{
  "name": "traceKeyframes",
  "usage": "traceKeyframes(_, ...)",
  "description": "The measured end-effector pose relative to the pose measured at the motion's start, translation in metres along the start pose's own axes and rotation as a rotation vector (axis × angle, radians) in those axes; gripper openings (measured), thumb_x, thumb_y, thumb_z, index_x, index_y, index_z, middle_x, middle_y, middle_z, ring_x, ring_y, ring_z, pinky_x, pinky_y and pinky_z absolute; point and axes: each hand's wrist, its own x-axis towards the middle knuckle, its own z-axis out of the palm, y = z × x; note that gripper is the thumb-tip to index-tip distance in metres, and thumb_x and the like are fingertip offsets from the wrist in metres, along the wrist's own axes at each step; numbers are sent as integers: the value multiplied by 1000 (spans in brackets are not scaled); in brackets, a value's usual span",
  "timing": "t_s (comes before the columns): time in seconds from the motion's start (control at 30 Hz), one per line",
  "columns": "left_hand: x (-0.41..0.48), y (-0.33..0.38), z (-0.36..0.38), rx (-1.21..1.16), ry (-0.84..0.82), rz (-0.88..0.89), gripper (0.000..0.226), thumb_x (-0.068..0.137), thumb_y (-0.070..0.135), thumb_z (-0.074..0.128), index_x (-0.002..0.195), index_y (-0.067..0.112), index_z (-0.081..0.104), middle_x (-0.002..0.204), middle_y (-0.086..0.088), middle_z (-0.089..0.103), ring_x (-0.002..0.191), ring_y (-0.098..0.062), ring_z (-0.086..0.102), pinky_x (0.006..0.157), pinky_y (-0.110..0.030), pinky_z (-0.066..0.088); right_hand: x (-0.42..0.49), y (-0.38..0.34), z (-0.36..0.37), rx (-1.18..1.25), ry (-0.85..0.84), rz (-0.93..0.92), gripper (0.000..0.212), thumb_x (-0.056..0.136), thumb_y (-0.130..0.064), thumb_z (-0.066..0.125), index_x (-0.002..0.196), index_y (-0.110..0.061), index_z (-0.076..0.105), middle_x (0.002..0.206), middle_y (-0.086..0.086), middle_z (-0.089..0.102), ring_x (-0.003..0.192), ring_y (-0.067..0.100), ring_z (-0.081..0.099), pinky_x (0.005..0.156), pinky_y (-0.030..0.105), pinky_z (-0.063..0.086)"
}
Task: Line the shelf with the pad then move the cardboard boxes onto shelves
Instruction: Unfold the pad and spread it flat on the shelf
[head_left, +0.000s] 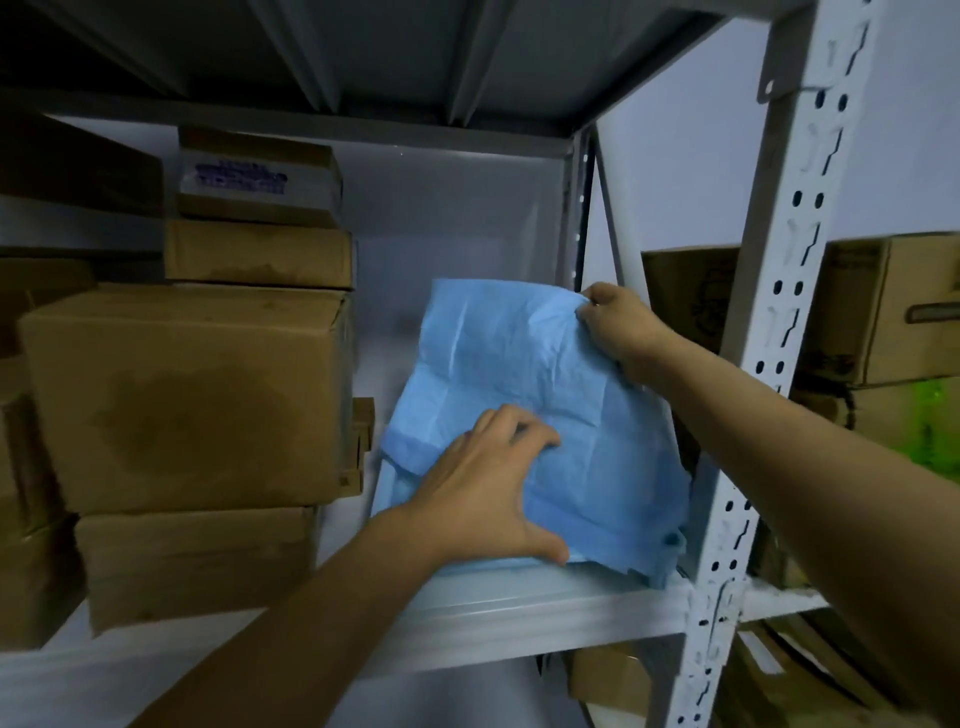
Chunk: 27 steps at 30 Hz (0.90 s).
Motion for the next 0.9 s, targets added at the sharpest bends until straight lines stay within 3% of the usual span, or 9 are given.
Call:
traceKeyframes(0.13, -1, 8, 8, 40, 131, 15, 94, 56, 61, 76, 136, 28, 41, 142, 6, 29, 132, -12, 29, 110, -33, 31, -5, -9, -4, 322, -35, 170, 28, 96, 2, 33, 114, 2, 55, 96, 19, 60, 73, 20, 55, 77, 35, 51)
traceKeyframes(0.27, -6, 10, 16, 11, 266, -18, 79, 58, 56, 71, 126, 20, 52, 140, 1, 40, 127, -14, 39, 105, -34, 36, -2, -4, -7, 477, -44, 343, 30, 97, 1, 29, 115, 4, 54, 103, 20, 60, 89, 30, 60, 98, 42, 47)
traceKeyframes(0.33, -5, 6, 18, -47, 374, 23, 42, 66, 34, 60, 101, 13, 65, 113, -4, 59, 103, -19, 56, 87, -38, 52, -2, 2, -2, 357, -53, 313, 30, 98, -1, 30, 110, 1, 57, 105, 22, 61, 95, 34, 61, 97, 43, 48)
traceKeyframes(0.4, -5, -5, 9, -81, 413, 23, 32, 63, 16, 42, 78, 9, 69, 81, -6, 65, 77, -19, 56, 69, -35, 54, -6, 10, 3, 197, -57, 230, 25, 97, -2, 30, 94, -5, 55, 91, 16, 57, 83, 30, 58, 82, 40, 50)
traceKeyframes(0.57, -2, -22, -46, -175, 461, -208, 40, 68, 3, 42, 90, 2, 76, 80, -4, 65, 79, -15, 58, 68, 1, 35, -16, 24, 6, -709, -289, -29, 44, 99, -15, 38, 142, -6, 31, 135, 23, 44, 118, 36, 49, 96, 39, 40)
traceKeyframes(0.67, 7, -23, -62, -158, 375, -341, 33, 78, -11, 48, 92, 4, 73, 84, -2, 64, 79, -14, 57, 59, 2, 36, -37, 9, 1, -595, -264, -155, 57, 92, -48, 49, 140, -20, 38, 141, 16, 35, 126, 34, 43, 106, 45, 38)
traceKeyframes(0.77, 15, -19, -75, -128, 374, -377, 19, 77, -6, 57, 77, 8, 70, 72, -5, 64, 64, -13, 53, 50, -6, 36, -65, -13, -12, -255, -380, -331, 54, 81, -52, 64, 121, -19, 52, 122, 3, 52, 109, 18, 54, 94, 32, 44)
traceKeyframes(0.83, 20, -16, -85, -115, 359, -375, 16, 77, -2, 61, 74, 11, 69, 69, -6, 64, 61, -13, 52, 48, -10, 35, -82, -20, -14, -424, -459, -379, 54, 71, -52, 73, 110, -20, 53, 106, -4, 57, 93, 16, 57, 79, 33, 47)
traceKeyframes(0.9, 25, -14, -95, -98, 317, -349, 15, 79, 1, 63, 76, 13, 71, 73, -7, 67, 67, -16, 56, 55, -20, 41, -86, -14, -10, -779, -287, -495, 49, 74, -46, 70, 110, -20, 50, 104, -2, 54, 91, 22, 58, 71, 35, 44)
